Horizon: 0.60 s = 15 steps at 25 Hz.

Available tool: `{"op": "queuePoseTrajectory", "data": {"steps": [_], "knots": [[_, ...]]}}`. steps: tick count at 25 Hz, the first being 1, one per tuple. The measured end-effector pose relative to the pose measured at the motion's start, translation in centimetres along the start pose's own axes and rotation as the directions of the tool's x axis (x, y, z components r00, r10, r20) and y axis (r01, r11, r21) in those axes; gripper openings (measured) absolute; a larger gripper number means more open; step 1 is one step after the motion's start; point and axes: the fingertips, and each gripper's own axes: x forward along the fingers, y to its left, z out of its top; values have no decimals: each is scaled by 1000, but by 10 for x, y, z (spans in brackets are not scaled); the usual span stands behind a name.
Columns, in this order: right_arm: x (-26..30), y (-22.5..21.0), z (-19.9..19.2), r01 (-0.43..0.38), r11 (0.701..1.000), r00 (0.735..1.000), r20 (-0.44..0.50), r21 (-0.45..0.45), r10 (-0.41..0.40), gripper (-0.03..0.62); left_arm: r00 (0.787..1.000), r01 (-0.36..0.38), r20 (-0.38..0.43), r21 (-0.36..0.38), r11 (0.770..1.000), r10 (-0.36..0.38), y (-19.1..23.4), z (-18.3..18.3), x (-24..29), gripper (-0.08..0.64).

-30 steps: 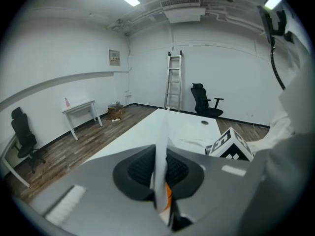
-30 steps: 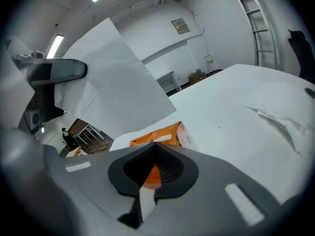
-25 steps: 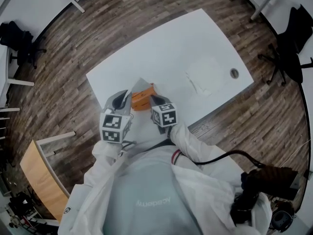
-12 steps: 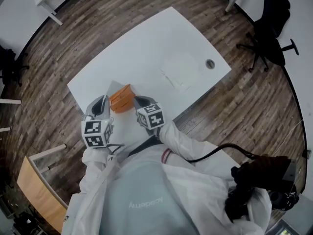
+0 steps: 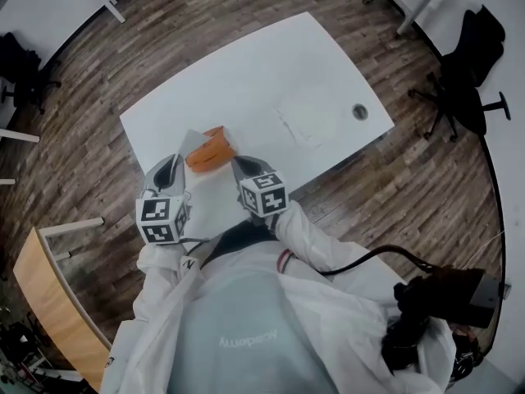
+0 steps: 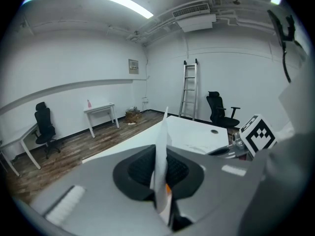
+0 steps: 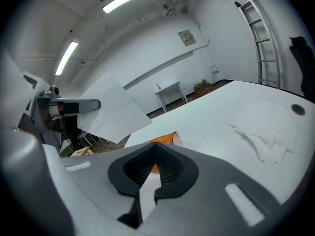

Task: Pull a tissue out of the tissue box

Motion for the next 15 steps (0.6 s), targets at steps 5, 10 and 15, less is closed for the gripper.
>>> {"op": "queuePoseTrajectory", "data": {"steps": [5, 10, 15], "knots": [[-14, 1, 1, -11, 1000, 1000, -4, -29, 11, 0, 999, -42, 7, -46, 998, 42, -2, -11, -16, 3], [-24, 9, 9, -17, 998, 1000, 23, -56, 19, 0, 998, -64, 13, -62, 996, 65, 2, -20, -32, 3], [-41, 16, 5, -4, 997, 999, 43, -71, 7, 0, 996, -75, 31, -74, 994, 78, 3, -32, -51, 3]]}}
